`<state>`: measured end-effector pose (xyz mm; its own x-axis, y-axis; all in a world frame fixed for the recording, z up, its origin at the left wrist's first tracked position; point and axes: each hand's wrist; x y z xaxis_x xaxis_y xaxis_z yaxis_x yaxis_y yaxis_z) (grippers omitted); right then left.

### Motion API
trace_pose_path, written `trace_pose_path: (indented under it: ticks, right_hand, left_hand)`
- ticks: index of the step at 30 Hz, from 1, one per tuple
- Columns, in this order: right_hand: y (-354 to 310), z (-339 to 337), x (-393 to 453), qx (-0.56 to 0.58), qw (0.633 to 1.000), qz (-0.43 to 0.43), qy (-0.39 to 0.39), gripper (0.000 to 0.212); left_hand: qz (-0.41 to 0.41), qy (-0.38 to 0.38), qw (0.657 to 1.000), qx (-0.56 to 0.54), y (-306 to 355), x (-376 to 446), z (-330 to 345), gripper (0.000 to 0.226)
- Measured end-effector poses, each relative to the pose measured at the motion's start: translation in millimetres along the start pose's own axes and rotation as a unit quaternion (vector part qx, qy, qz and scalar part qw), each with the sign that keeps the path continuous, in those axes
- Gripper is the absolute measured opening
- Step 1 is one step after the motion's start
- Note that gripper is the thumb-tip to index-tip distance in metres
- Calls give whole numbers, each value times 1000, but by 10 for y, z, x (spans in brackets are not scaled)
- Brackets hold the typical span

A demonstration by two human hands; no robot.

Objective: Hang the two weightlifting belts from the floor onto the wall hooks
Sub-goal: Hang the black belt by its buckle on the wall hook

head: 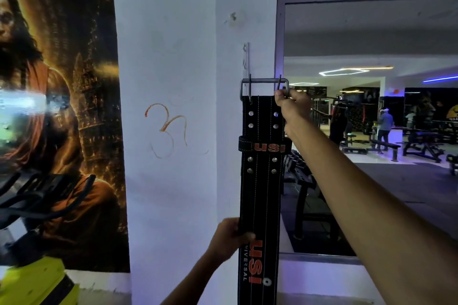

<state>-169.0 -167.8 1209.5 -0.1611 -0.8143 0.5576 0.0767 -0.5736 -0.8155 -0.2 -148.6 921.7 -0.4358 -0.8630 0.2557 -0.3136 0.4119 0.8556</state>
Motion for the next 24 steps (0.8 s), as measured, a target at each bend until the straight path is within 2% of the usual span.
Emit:
trace_pose_path:
  ticks: [3, 6, 7, 11, 15, 17, 20, 22, 23, 24]
  right_hand:
    - [47, -11, 8, -4, 1000, 0, 9, 2]
    - [89, -12, 14, -7, 1000, -8, 1, 12]
    - [96, -8, 7, -6, 1000, -8, -2, 13]
    - [98, 14, -33, -6, 1000, -3, -13, 14]
    - [51, -14, -62, 6, 1000, -5, -5, 16]
    - [54, -39, -72, 8, 1000, -4, -2, 17]
    - [114, -80, -95, 6, 1000, 3, -2, 18]
    - [174, -105, -130, 9, 1000, 17, -1, 19]
    - [211, -122, -137, 12, 1000, 23, 3, 19]
    - [232, -135, -144, 16, 1000, 23, 10, 19]
  left_hand:
    - [-11, -48, 999, 5, -123, -49, 0, 3]
    - [7, 18, 999, -49, 107, 108, -139, 49]
    - [26, 43, 996, -67, 272, 160, -204, 52]
    - [88, 54, 990, -100, 762, 338, -442, 13]
    - [54, 25, 996, -69, 496, 309, -322, 13]
    - [28, 3, 999, -39, 193, 222, -165, 2]
    - [-32, -40, 998, 48, -144, 89, 12, 28]
    - [-55, -74, 992, 90, -223, 61, -7, 27]
    - [-61, -73, 990, 103, -204, 74, -42, 23]
    - [-51, -63, 991, 106, -155, 104, -88, 29]
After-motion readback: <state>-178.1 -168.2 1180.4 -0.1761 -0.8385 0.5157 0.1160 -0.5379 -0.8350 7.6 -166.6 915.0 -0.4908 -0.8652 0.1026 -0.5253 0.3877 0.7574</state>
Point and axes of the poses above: each hand's wrist, its own x-axis towards the middle knuckle, its own z-axis out of the palm, y = z × x, and after that the axes turned 14 degrees about -y, right-handed
